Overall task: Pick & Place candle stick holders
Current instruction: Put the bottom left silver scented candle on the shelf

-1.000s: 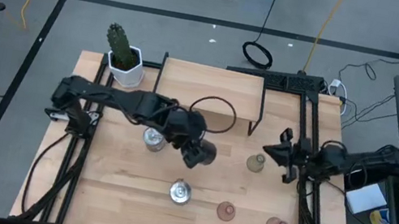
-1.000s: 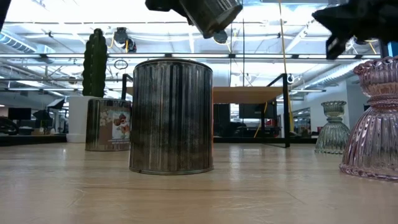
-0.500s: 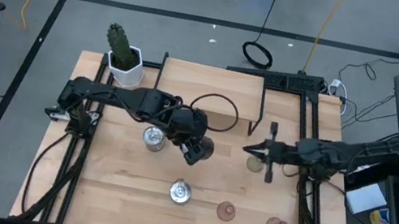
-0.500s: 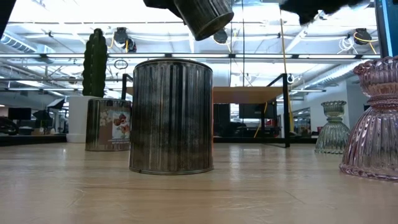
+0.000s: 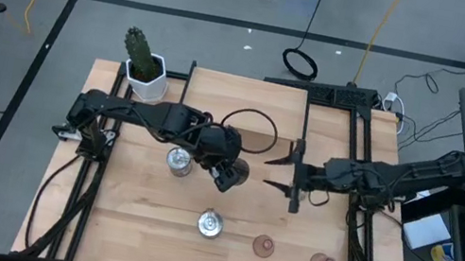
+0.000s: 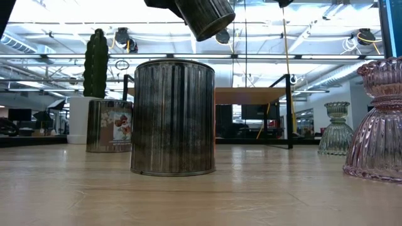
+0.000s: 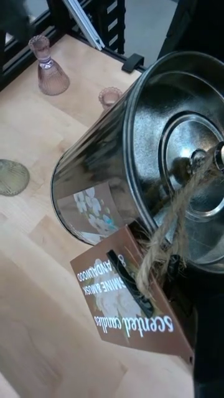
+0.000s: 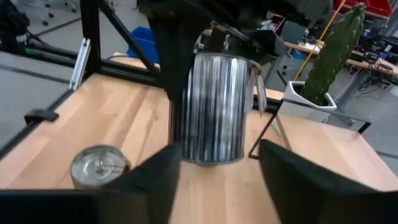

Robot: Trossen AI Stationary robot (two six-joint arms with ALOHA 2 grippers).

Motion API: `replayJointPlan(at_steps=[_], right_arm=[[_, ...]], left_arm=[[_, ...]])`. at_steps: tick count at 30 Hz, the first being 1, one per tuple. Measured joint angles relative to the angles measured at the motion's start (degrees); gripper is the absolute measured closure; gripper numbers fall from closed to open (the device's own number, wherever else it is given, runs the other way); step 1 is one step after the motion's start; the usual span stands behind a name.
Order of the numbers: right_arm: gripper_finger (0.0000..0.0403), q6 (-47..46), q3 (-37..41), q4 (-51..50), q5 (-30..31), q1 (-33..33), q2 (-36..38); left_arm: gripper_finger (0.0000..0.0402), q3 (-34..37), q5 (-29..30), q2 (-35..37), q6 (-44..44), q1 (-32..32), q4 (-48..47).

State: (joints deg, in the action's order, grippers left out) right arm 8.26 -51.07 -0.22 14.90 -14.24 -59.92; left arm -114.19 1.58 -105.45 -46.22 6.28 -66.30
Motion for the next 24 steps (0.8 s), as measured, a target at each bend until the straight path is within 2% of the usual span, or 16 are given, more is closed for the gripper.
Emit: replayJointPlan(at_steps=[6, 10, 14, 21, 24], right_arm=[[0.0064, -1.15, 0.02, 4.26, 0.06, 0.0, -3.06], [0.0014, 1.92, 0.02, 5.82, 0.11, 0.0, -4.62], [0.0008, 4.28, 0.02, 5.82, 0.09, -0.09, -4.27], [0.0007, 2.4, 0.02, 4.8, 0.26, -0.09, -3.45], [0.0005, -0.05, 0.02, 4.86, 3.09, -0.11, -3.48]], left_arm=[[0.0038, 0.0, 0.48, 0.0, -0.02, 0.0, 0.1], [0.0038, 0.02, 0.5, 0.0, -0.1, 0.0, 0.08], [0.0038, 0.04, 1.11, 0.0, -0.36, 0.0, 0.06], [0.0038, 0.04, 1.5, 0.0, 0.24, 0.0, 0.04], [0.0038, 0.07, 1.54, 0.0, 0.26, 0.0, 0.04]])
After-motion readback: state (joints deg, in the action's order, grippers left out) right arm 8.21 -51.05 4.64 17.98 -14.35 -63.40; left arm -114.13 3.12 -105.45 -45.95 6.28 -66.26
